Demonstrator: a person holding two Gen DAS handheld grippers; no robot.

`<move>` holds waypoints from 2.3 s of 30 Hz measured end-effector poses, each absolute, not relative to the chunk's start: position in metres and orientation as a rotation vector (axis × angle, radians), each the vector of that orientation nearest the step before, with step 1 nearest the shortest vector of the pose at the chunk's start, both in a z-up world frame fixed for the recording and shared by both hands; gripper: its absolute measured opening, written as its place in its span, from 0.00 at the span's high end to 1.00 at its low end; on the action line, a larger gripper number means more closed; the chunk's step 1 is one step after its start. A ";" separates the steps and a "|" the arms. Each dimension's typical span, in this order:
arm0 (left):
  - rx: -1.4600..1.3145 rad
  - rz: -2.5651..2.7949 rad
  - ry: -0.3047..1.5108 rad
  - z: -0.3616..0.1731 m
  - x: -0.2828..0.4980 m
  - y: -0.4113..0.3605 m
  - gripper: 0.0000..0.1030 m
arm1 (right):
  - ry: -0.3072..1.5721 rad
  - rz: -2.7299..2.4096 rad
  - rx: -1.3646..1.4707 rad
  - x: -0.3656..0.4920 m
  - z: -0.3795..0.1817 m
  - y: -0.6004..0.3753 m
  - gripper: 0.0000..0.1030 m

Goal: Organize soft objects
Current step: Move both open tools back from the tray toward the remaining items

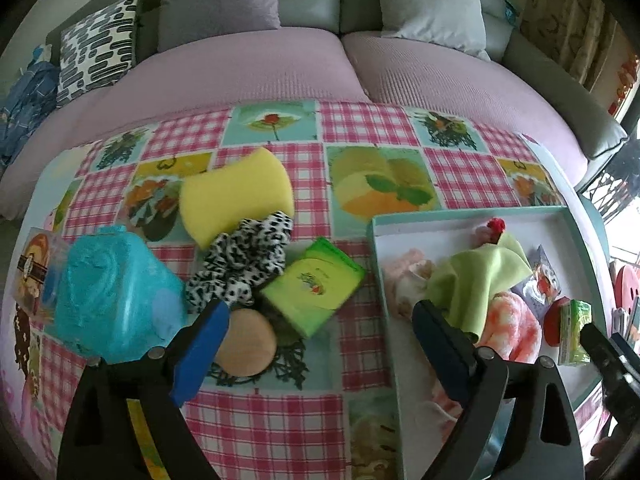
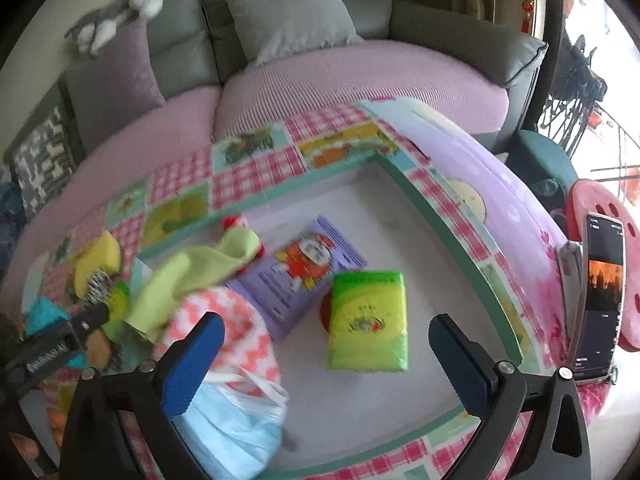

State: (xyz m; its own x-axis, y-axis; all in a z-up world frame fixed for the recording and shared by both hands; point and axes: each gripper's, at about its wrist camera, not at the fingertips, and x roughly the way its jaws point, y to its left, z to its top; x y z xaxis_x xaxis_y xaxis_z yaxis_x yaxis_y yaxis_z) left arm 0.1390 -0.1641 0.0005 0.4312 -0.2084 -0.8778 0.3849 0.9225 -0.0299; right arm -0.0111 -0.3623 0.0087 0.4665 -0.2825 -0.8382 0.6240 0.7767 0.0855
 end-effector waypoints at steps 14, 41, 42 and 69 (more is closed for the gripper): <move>0.132 -0.348 1.014 0.031 0.141 -0.126 0.10 | 0.799 -0.449 0.430 0.005 0.027 -0.336 0.00; -0.082 -0.163 0.999 0.039 0.144 -0.006 0.10 | 0.824 -0.233 0.336 0.060 0.037 -0.247 0.00; -0.087 -0.165 1.001 0.038 0.143 -0.005 0.10 | 0.830 -0.215 0.326 0.064 0.037 -0.242 0.00; -0.005 -0.227 1.200 -0.022 0.130 -0.073 0.07 | 1.017 -0.237 0.268 0.108 0.019 -0.235 0.06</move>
